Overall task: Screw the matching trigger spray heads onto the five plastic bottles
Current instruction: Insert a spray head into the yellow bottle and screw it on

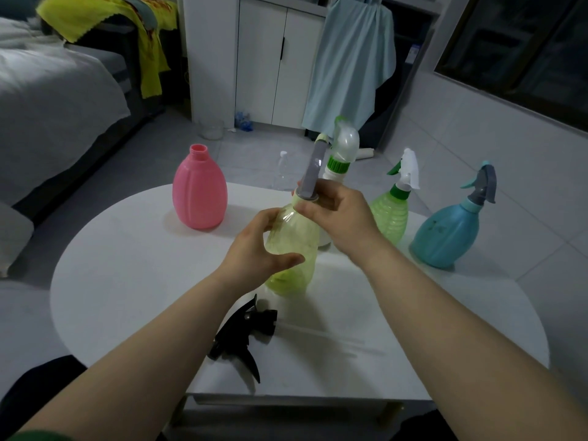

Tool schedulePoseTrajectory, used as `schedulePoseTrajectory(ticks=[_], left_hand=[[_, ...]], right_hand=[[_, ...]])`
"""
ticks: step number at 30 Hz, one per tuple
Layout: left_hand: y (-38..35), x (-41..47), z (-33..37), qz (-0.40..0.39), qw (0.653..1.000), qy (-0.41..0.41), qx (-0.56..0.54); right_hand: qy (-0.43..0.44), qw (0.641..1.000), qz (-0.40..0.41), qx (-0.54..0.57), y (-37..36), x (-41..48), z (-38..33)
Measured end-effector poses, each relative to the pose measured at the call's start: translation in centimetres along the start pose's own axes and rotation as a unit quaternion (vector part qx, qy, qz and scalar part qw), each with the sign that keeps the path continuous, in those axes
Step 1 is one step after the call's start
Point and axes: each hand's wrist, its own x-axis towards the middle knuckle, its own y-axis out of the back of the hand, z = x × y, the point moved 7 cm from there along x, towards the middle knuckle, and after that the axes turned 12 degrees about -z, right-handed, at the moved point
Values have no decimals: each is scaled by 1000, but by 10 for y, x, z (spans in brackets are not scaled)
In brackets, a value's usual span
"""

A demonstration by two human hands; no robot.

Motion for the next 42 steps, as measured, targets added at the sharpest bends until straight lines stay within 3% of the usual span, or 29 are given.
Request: schedulePoseTrajectory(ticks=[2,4,9,13,17,27,33,42], left_hand=[[0,-1,0,10,1000,0,5],[-1,0,1,8,1000,-1,4],[-2,1,0,-9,1000,6,13],[-5,4,-1,-37,999,7,15],[-7,12,-3,-132,991,36,13],[-8,12,-4,-48,999,5,7],[-9,7,-1,-23,999,-4,42],[-11,0,2,-41,999,14,13]], right_hand=[[26,998,54,-10,-3,-5,2],[29,998,56,-10,-1,-5,1],[-47,993,-109,7,-1,6,0],[-40,990,-130,48,-3,7,-2],[-42,987,-149,52,-2,8,-2],[10,1000,22,6,-3,-1,3],[25,996,80,-37,-5,-8,4],[-14,1000,13,13,-7,-14,6]])
